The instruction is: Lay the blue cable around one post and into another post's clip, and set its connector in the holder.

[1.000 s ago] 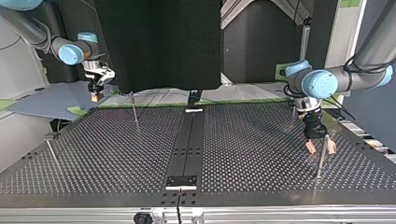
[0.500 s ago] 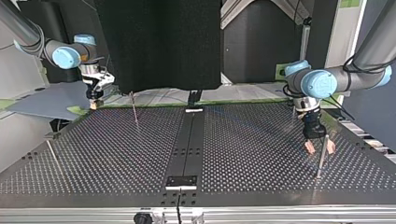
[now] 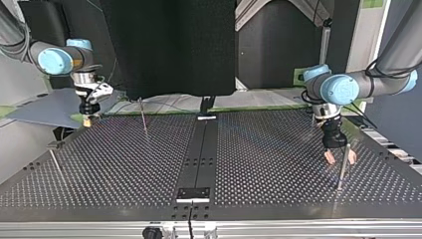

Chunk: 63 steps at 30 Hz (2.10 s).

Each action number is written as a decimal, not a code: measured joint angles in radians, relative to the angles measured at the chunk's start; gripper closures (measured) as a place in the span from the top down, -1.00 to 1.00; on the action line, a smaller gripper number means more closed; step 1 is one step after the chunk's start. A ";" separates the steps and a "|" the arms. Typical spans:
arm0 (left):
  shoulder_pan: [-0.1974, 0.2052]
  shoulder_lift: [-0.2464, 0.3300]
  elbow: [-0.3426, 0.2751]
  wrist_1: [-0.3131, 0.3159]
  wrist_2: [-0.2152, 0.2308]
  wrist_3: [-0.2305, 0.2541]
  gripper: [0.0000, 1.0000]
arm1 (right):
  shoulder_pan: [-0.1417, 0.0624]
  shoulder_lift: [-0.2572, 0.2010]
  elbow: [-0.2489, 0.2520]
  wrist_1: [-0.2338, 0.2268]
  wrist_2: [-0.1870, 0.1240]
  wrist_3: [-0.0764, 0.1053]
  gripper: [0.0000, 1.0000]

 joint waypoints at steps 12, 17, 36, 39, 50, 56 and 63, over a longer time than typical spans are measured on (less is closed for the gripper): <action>0.000 0.000 0.000 -0.001 0.001 0.000 1.00 | -0.013 -0.117 -0.002 0.009 0.013 -0.071 -1.00; 0.000 0.000 0.000 -0.001 0.001 0.000 1.00 | -0.019 -0.142 -0.003 0.009 0.000 -0.099 -1.00; -0.002 0.000 0.000 -0.003 0.001 0.002 1.00 | -0.075 -0.103 -0.023 0.004 -0.025 -0.099 -1.00; -0.003 0.000 0.000 -0.004 0.001 0.002 1.00 | -0.080 -0.104 -0.034 0.026 -0.027 -0.102 -1.00; -0.005 0.000 0.000 -0.005 0.001 0.003 1.00 | -0.098 -0.106 -0.044 0.060 -0.028 -0.125 -1.00; -0.005 0.000 0.000 -0.005 0.001 0.003 1.00 | -0.112 -0.106 -0.070 0.108 -0.049 -0.142 -1.00; -0.008 0.000 0.000 -0.006 0.001 0.006 1.00 | -0.120 -0.106 -0.106 0.183 -0.106 -0.166 -1.00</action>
